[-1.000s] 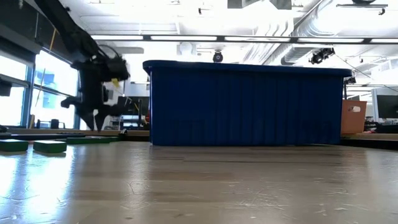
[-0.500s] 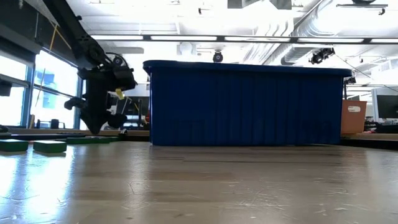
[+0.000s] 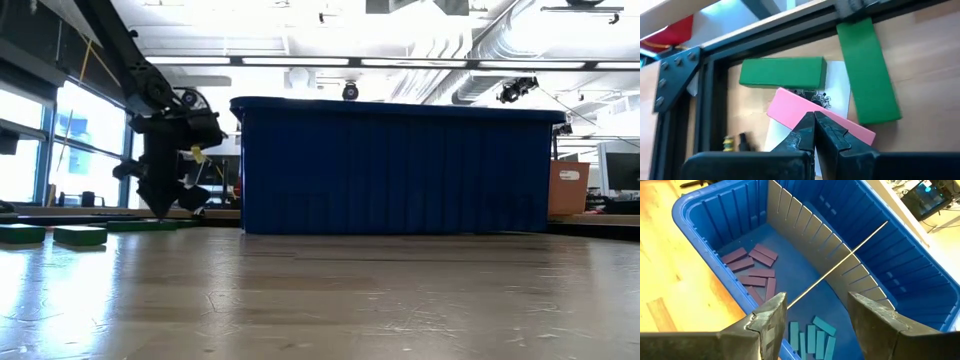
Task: Sort blocks
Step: Move the blocks to the center of the table
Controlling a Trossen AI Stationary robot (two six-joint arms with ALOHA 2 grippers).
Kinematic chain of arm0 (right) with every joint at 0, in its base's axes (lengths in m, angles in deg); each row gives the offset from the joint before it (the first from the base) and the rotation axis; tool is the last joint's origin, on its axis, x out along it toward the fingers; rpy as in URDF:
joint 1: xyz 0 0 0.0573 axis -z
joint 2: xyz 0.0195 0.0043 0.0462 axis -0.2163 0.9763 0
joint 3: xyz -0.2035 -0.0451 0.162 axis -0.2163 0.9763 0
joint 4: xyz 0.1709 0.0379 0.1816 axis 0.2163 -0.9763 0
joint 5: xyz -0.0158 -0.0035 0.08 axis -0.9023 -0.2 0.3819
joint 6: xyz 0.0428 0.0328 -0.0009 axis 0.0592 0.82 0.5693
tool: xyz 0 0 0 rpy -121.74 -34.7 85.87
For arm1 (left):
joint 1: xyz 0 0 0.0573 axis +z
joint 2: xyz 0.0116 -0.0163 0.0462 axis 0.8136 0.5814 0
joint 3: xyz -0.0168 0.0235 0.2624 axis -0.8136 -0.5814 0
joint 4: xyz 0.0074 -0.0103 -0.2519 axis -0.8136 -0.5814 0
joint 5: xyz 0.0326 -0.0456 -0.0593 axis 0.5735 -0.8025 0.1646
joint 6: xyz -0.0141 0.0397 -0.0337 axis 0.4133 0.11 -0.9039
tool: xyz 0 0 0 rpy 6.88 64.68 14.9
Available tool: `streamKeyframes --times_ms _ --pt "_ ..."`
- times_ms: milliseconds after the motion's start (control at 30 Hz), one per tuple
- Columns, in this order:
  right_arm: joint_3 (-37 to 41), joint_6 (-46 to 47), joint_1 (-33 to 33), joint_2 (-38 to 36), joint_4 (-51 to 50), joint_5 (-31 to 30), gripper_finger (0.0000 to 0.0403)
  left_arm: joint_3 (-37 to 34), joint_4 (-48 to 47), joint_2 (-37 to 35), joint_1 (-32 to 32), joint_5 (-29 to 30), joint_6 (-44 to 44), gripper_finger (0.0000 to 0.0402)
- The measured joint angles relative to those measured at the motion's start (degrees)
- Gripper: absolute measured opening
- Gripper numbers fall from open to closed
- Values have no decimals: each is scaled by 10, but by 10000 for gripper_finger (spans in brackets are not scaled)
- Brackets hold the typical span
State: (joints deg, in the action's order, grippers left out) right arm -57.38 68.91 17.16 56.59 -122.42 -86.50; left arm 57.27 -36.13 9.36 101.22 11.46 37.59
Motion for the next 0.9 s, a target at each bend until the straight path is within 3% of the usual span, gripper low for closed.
streamKeyframes --times_ms 167,400,900 --pt "0 8 -8 0 -6 -4 204 1 -17 -4 -20 -29 -13 3" --pt "0 8 -28 0 -7 -4 204 1 -107 -7 -98 -36 -72 3" --pt "0 10 -56 0 -7 -20 204 -2 -258 -14 -368 -11 -301 3"
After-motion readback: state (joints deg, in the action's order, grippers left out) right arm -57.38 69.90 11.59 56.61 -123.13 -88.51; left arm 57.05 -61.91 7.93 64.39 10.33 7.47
